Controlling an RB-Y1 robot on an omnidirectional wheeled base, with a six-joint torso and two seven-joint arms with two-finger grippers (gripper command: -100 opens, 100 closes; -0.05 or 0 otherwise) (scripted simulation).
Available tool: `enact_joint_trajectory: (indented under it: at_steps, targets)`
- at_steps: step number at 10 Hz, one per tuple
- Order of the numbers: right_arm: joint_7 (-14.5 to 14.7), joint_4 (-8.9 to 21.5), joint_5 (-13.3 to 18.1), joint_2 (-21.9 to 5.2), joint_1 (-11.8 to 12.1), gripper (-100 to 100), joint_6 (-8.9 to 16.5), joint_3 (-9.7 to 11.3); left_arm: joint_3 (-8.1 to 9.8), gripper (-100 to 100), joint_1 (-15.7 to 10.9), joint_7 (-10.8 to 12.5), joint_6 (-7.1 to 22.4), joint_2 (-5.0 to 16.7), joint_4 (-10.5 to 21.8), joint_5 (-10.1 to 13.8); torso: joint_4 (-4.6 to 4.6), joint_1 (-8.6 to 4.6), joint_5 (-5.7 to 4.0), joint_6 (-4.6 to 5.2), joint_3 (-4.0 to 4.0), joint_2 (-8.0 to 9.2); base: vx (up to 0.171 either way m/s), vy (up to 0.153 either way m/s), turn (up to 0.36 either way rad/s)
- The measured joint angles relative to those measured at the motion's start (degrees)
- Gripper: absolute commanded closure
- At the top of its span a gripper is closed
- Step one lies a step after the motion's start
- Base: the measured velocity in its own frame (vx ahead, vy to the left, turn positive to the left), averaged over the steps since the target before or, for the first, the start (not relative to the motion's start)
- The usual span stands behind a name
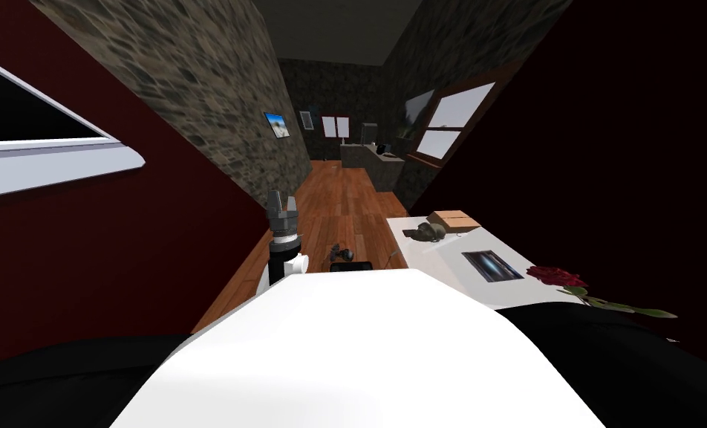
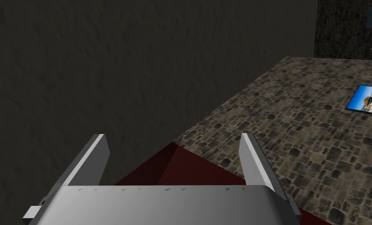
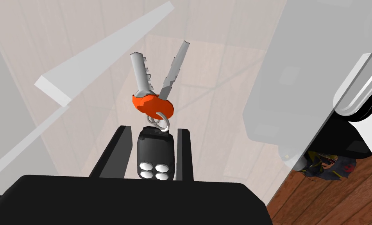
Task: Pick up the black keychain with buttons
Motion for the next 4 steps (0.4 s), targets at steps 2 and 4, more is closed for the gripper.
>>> enact_joint_trajectory:
  at_steps: [2, 4]
  targets:
    - [2.7, -0.9, -1.3, 0.0, 2.0, 100, -0.2, -1.1, 0.00, 0, 0.0, 0.0, 0.0, 0.0, 0.0, 0.0, 0.00, 0.04, 0.01, 0.00, 0.01, 0.02, 0.073, -0.004, -0.045]
    - [4.1, -0.4, -1.8, 0.2, 2.3, 0, -0.6, -1.4, 0.00, 0, 0.0, 0.0, 0.0, 0.0, 0.0, 0.0, 0.04, 0.01, 0.00, -0.07, 0.10, 0.18, 0.008, -0.002, 0.001]
